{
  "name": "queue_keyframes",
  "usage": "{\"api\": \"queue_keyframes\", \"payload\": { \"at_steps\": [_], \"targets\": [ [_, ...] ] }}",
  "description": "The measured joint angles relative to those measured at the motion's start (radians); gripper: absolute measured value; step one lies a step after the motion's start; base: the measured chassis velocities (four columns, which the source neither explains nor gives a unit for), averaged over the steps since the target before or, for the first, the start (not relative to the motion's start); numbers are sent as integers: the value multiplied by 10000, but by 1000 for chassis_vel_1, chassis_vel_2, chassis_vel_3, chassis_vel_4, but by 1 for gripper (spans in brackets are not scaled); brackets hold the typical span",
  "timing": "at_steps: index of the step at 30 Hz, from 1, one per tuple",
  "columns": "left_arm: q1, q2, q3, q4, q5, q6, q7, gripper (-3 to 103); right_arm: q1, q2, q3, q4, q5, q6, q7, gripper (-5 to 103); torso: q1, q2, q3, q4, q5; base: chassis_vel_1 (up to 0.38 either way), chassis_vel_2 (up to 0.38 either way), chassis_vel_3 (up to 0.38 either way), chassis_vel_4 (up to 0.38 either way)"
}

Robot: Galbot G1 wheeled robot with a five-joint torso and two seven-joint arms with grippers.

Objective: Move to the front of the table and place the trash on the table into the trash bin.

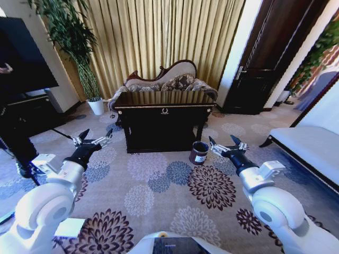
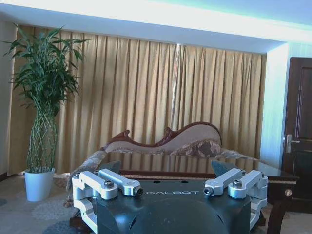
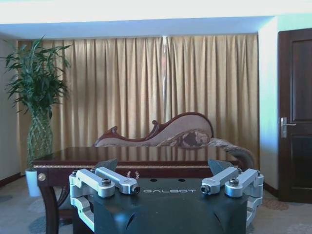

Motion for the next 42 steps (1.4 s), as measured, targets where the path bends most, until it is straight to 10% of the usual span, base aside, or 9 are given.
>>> {"api": "queue_keyframes", "payload": {
  "at_steps": [42],
  "targets": [
    [-193, -98, 443, -1, 469, -167, 234, 100, 130, 101, -129, -134, -236, -242, 49, 100, -1, 0, -1, -1, 2, 0, 0, 0, 0]
  ]
}}
